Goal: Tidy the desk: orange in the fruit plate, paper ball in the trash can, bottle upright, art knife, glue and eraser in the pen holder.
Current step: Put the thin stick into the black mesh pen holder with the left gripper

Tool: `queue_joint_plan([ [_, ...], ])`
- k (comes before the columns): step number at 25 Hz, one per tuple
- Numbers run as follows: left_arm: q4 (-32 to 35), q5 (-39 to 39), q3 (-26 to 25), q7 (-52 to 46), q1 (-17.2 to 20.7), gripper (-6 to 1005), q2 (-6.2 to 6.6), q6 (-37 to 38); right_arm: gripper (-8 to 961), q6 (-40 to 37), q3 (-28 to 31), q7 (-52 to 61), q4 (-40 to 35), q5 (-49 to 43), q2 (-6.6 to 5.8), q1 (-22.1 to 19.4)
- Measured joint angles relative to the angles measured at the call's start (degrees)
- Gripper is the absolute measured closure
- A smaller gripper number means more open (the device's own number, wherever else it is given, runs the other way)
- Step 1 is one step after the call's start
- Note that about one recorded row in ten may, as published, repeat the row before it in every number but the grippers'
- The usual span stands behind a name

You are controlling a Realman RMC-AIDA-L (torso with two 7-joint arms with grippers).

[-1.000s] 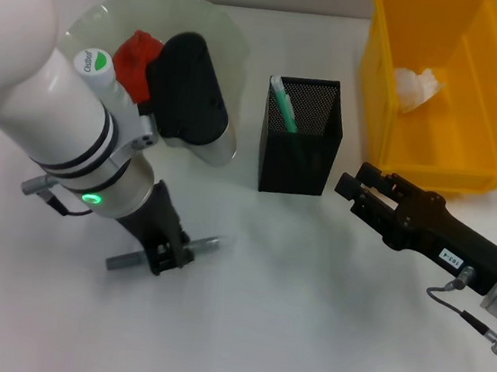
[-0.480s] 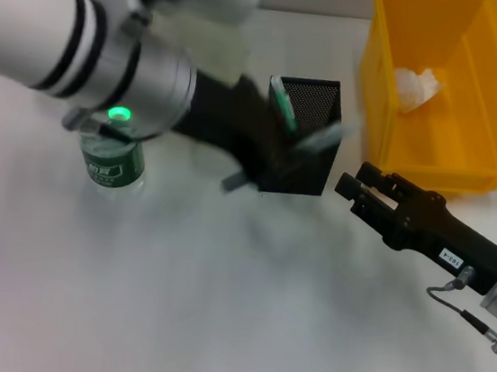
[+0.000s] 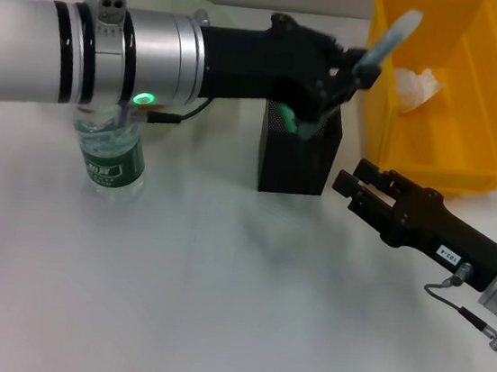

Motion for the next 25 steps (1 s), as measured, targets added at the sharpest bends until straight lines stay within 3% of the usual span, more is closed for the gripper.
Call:
queue_joint_plan([
  [4,-8.8,-14.7,2.7,11.6,-0.3,850,-0.07,-4.8,438,-0.3,0.0,0.0,0.0,0.0,0.00,0.1],
  [9,-17.5,-32.7,6.1,29.6,-0.3,853,-0.05,-5.4,432,-0.4,-0.1,0.1,0.1,0.0,0.00,0.1],
  [10,-21.0,-40.6,8.0,37.1,-0.4,853,-0.05,-5.4,431,-0.4,-0.1,0.1,0.1,0.0,0.00,0.1],
  [17,-27.8,-52.1,12.1,48.7,-1.5,852,-0.05,-5.4,423,-0.5,-0.4,0.2,0.2,0.0,0.10,0.4],
  [25,-33.6,-53.3,13.3,49.9,-4.5,853,-0.05,-6.2,413,-0.5,-0.5,0.3,0.3,0.0,0.10,0.5],
])
